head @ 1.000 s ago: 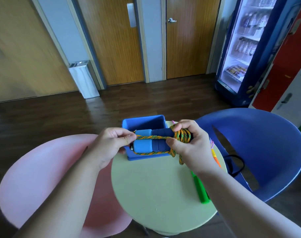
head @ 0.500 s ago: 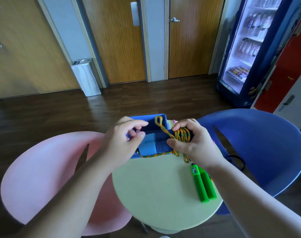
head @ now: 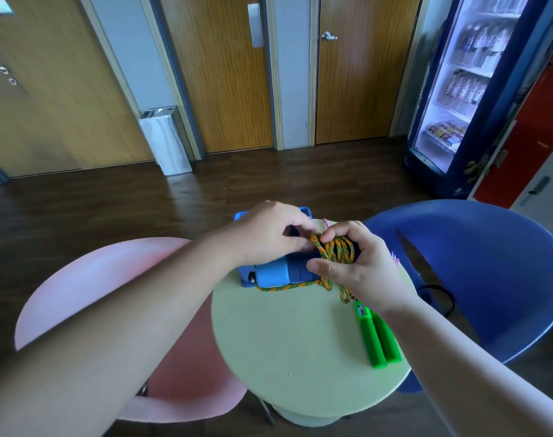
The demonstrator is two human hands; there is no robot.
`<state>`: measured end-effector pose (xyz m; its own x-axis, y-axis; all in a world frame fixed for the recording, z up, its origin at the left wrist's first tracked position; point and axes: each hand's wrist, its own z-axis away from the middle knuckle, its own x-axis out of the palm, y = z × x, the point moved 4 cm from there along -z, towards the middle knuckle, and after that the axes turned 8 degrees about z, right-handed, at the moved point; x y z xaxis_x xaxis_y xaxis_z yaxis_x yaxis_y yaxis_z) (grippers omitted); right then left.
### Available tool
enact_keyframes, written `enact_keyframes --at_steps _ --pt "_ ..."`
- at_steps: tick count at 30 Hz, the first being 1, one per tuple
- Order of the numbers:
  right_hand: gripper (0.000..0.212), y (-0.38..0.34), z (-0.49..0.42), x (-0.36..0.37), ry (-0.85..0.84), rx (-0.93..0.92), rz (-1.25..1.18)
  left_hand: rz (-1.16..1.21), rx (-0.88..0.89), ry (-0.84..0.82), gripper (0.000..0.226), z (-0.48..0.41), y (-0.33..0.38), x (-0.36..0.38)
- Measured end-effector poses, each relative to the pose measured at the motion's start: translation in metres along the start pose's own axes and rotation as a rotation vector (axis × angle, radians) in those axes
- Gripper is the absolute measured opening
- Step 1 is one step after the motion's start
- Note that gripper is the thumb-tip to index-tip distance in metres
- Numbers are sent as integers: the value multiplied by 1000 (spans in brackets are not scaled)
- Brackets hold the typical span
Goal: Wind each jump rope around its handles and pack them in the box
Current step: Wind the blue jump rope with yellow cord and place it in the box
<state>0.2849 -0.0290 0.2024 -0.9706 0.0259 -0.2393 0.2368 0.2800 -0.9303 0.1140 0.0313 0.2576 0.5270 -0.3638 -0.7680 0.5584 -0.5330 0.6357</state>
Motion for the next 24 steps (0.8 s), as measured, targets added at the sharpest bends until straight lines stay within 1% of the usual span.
enact_keyframes --at_steps 1,2,4,6,9,12,14,16,20,24 --pt "42 0 2 0 -6 6 -7 -22 -2 0 13 -2 0 -3" --pt "44 0 3 0 -11 10 -11 -43 5 -7 7 -4 0 -5" --pt "47 1 4 -2 -17 24 -26 -70 30 -28 12 -6 5 -9" --pt "51 1 4 -7 -18 18 -15 -24 8 -38 11 -6 9 -16" --pt "52 -4 3 -10 -34 -5 22 72 -66 -45 8 -9 12 -25" --pt "57 -13 3 -9 -57 -34 103 75 -43 -18 4 -14 19 -32" --pt "52 -16 2 -8 -44 -44 155 32 -10 4 5 -16 23 -35" --pt "48 -13 -1 -11 15 -52 189 59 -18 20 6 -13 19 -40" --pt "41 0 -7 -26 151 9 56 202 -92 152 10 3 -5 -52" --pt "40 1 -9 -26 137 25 -53 277 -128 242 14 24 -25 -49"
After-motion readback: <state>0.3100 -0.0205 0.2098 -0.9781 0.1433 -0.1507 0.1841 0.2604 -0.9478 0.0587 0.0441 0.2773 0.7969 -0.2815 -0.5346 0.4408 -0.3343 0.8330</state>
